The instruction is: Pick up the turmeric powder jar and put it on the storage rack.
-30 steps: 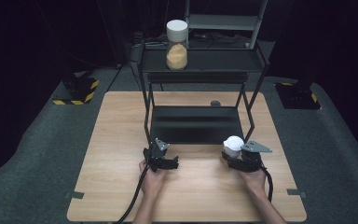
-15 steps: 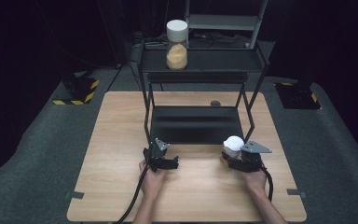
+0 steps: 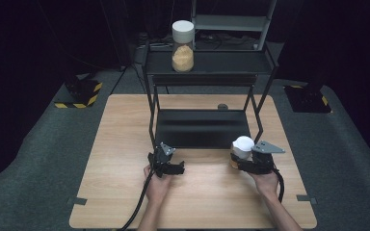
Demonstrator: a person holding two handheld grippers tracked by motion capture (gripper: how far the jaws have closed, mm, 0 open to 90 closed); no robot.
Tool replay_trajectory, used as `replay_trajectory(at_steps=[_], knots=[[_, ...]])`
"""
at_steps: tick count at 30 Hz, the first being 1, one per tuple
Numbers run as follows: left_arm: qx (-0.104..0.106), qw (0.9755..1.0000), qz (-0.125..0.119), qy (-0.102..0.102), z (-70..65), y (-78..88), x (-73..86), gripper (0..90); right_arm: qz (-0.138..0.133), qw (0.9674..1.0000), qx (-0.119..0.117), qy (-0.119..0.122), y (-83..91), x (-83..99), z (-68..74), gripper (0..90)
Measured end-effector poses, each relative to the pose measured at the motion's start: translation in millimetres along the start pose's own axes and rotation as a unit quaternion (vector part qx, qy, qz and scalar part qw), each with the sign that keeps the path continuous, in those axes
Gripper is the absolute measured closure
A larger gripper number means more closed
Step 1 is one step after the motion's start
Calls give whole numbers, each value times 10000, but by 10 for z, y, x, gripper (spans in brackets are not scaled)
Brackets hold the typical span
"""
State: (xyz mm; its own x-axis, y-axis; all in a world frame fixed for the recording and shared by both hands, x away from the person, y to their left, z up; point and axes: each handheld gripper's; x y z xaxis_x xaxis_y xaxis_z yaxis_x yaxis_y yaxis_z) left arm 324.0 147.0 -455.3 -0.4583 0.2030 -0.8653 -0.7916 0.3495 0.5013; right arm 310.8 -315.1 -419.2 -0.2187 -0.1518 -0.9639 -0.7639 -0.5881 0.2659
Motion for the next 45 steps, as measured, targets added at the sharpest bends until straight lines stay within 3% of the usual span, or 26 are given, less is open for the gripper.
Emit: replay_trajectory(at_steps=[5,18,33,45], knots=[[-1,10000,-1,0,0,0,0,46,5,9999,-49,-107,14,-98,-51,304],[5,10000,-1,2,4,0,-1,48,-6,9995,-282,-114,16,-416,-141,304],[-2,10000,-4,-5,0,1,1,49,0,9984,-508,-235,-1,-904,-256,304],[-4,10000,-6,0,-1,1,1,49,-73,9982,-569,-168,28,-1237,-290,305]])
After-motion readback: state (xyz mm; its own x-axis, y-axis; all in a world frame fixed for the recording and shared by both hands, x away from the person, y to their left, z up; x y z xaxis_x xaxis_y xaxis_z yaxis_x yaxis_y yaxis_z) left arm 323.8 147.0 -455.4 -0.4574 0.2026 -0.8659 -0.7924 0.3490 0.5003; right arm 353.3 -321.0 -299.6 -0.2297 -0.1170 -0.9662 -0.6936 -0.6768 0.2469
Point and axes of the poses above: each handheld gripper's, and its own axes: y roughly backward along the jaws, x roughly out of its underside, z roughly to its left, and after that the axes turned 13 degrees about -z, right-handed
